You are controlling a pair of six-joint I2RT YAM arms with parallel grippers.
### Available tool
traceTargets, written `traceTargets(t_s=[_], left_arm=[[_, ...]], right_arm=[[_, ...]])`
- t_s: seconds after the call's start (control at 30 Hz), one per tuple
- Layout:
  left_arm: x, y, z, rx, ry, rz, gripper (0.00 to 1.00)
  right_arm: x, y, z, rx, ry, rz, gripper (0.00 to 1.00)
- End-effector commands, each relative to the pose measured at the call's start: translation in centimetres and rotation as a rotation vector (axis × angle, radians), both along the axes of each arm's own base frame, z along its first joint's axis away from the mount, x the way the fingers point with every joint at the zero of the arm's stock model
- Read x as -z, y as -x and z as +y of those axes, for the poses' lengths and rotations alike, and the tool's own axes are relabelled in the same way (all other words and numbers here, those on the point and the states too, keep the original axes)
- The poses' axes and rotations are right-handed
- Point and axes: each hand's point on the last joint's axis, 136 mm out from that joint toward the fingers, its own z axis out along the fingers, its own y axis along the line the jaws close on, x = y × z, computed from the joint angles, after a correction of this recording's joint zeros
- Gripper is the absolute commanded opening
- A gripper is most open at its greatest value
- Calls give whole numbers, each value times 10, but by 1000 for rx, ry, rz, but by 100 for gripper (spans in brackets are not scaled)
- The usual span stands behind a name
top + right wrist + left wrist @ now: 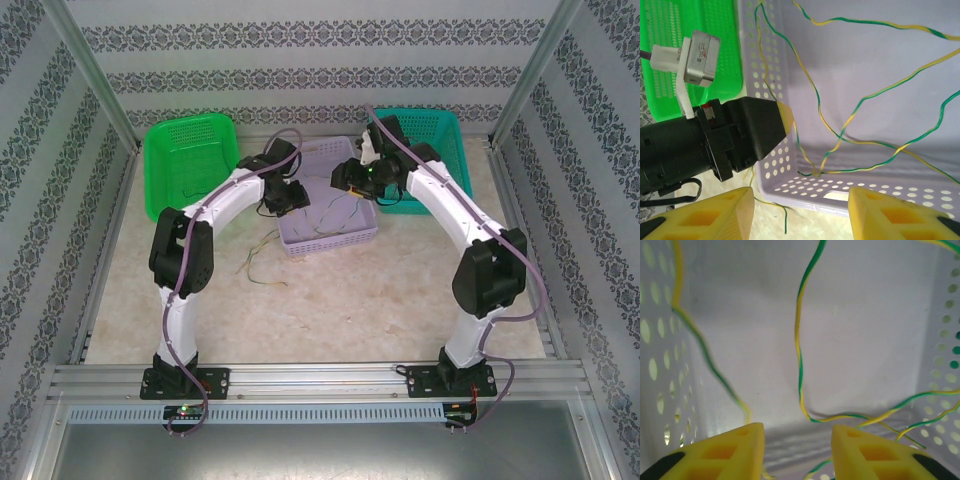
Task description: Untangle the cables
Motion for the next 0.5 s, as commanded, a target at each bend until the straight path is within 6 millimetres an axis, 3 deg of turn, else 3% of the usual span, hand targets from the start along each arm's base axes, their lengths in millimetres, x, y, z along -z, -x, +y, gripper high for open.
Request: traceTargets(t_s=[0.0, 0.23, 0.47], left_arm=[[-45, 3, 2, -4, 5, -55, 47], [-97, 6, 10, -57, 33, -137, 53], [-139, 14, 24, -107, 60, -213, 52]], right_arm=[[-25, 2, -18, 32, 43, -85, 53], [-34, 8, -44, 92, 92, -154, 49], [-14, 17, -70, 175, 185, -147, 44]])
